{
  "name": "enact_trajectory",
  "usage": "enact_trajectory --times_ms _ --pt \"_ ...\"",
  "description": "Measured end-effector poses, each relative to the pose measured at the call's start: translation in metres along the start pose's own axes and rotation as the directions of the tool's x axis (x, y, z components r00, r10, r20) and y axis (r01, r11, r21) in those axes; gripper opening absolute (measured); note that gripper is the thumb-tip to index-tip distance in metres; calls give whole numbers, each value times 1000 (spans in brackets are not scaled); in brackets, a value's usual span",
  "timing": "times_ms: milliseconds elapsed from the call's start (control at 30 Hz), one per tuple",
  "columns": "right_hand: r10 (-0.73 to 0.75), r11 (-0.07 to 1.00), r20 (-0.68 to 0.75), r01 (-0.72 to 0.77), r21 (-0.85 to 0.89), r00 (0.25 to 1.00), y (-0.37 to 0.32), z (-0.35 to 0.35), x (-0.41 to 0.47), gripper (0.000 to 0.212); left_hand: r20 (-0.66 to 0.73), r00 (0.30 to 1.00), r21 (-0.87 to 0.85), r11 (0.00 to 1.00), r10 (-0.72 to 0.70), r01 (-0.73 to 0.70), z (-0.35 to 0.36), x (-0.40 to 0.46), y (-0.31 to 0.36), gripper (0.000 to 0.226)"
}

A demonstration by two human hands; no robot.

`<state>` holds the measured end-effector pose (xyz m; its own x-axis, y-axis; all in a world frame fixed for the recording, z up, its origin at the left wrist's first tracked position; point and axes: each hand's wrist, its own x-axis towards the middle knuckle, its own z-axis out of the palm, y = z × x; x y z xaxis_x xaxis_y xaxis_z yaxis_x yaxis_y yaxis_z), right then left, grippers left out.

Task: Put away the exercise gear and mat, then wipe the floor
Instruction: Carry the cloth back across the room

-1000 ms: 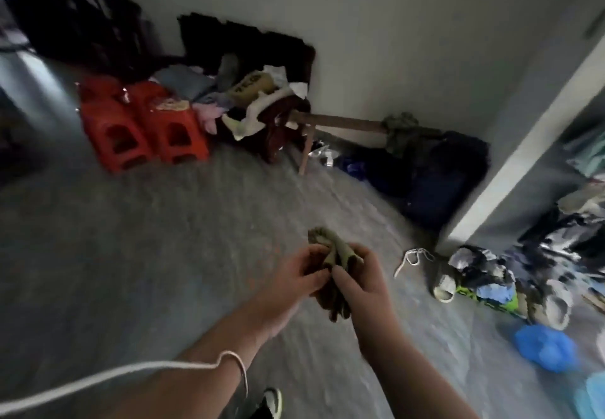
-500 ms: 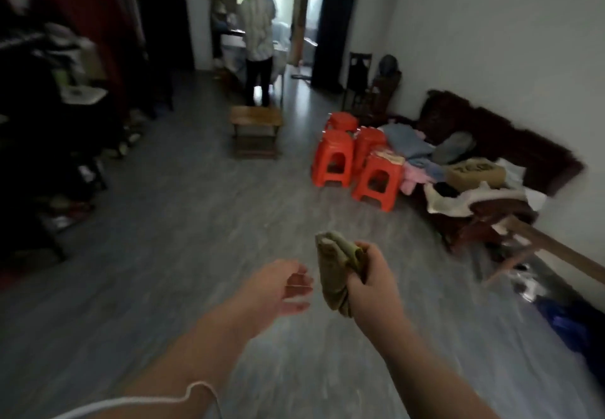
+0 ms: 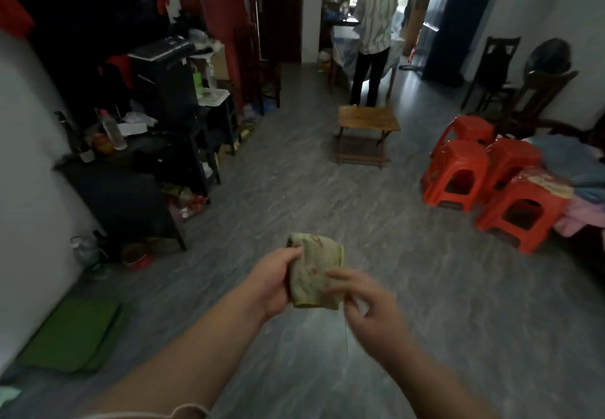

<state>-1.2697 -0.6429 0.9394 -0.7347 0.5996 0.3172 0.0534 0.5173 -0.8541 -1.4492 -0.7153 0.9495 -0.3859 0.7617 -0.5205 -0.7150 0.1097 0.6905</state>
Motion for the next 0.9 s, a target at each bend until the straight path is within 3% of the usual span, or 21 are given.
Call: enact_trajectory --times_ms 33,67,100,167,233,333,400,433,500,567,600,700,800,900 --pt "157 980 -132 -137 145 979 9 0 27 26 -24 1000 -9 1000 -5 5 -3 14 14 36" --pt "335 908 -156 -274 317 929 16 -1 54 21 -22 1000 -24 1000 -2 2 -5 27 29 37" --pt "498 783 -46 -426 454 866 24 -1 82 26 -4 1000 -40 999 12 -12 -5 39 42 36" --pt "607 502 323 -666 552 726 43 -1 137 51 27 999 -34 999 31 -31 -5 67 70 36" --pt "525 435 520 -738 516 673 59 5 189 51 13 996 -9 996 91 -91 -6 96 96 33" --pt "479 546 532 -712 442 698 72 23 268 39 -103 956 200 948 273 -249 -21 141 136 29" --pt "457 566 550 -706 427 699 77 44 315 40 -206 859 554 779 469 -293 -38 163 162 24" --pt "435 540 579 -715 445 689 78 57 337 41 -252 791 703 667 558 -247 -47 170 173 18" --pt "362 371 712 -793 483 602 78 85 373 40 -314 661 825 540 681 -164 -61 181 194 11" --pt "256 175 861 -897 406 439 75 118 401 42 -359 576 826 538 734 -171 -77 191 212 12" --pt "225 138 902 -928 345 368 75 136 415 44 -376 550 820 544 746 -176 -90 195 223 13" --pt "193 217 933 -940 262 305 72 195 459 49 -434 559 728 641 707 -245 -138 204 261 14" --pt "204 340 917 -903 263 343 64 261 506 42 -472 634 509 777 613 -372 -199 216 295 21" --pt "245 477 862 -829 292 444 59 336 551 42 -508 651 462 816 564 -346 -273 230 331 23"
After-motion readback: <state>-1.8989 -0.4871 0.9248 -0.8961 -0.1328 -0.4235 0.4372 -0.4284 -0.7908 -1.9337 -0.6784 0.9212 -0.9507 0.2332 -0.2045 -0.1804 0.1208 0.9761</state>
